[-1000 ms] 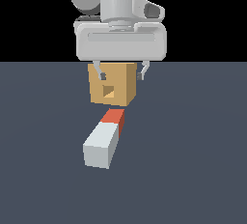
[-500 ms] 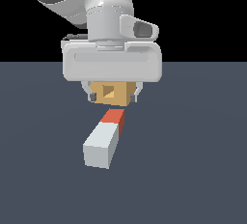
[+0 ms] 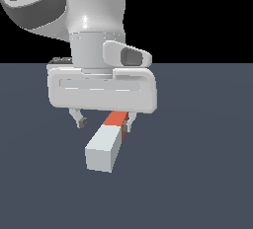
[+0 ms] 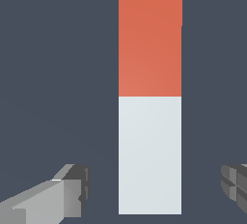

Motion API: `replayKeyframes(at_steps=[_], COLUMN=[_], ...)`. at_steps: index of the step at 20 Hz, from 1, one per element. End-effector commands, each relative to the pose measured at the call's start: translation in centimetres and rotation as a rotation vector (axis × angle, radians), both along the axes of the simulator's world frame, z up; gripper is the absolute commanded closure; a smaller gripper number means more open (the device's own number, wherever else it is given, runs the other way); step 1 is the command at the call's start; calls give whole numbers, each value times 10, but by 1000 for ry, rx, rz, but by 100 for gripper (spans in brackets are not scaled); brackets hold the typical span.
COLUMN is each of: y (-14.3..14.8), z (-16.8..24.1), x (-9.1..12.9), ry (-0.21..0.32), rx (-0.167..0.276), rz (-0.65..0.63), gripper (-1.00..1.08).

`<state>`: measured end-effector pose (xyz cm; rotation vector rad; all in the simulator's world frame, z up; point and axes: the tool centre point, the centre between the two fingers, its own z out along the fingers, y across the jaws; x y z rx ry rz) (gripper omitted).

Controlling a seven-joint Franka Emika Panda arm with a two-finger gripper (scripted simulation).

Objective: Insert the peg into the horizontal hole in a box.

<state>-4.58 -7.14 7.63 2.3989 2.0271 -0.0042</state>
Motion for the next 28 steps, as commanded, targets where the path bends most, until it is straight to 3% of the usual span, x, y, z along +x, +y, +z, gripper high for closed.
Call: replayKeyframes(at_steps=[1, 10, 25, 26, 28], y=[-3, -1, 0, 0, 0], z=[-3, -6, -52, -52, -52], x=[-1, 0, 0, 0, 0], ry=[-2, -1, -2, -2, -2], rx=[1, 2, 3, 3, 3], rz=[-7, -4, -2, -2, -2], gripper=[-92, -92, -92, 108, 108])
